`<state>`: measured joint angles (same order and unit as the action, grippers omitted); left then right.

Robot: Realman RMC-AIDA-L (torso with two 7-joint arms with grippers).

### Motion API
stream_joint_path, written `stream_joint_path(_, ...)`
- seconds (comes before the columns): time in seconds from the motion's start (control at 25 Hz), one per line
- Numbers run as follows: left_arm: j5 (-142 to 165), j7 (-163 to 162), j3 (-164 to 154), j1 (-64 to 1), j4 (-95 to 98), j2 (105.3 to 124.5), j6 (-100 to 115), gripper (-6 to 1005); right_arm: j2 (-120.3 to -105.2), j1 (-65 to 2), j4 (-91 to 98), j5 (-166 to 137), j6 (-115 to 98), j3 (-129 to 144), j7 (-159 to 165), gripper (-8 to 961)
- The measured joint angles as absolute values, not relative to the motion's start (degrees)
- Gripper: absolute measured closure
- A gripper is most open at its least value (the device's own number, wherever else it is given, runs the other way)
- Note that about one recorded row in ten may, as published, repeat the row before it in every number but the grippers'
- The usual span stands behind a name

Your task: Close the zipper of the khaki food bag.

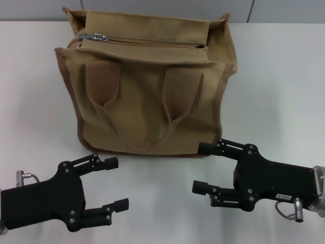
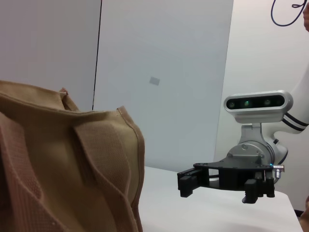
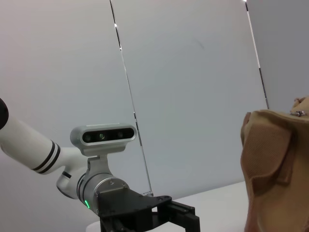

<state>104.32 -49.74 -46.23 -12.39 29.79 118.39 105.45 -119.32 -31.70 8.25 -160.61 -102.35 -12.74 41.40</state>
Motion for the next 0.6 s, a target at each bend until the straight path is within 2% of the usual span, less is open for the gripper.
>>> stream_joint_path(0.6, 103.7, -47.0, -40.9, -11.9, 29.5, 118.47, 104.5, 189, -119.35, -31.7, 7.4, -160.5, -102.1, -12.7, 41.2, 169)
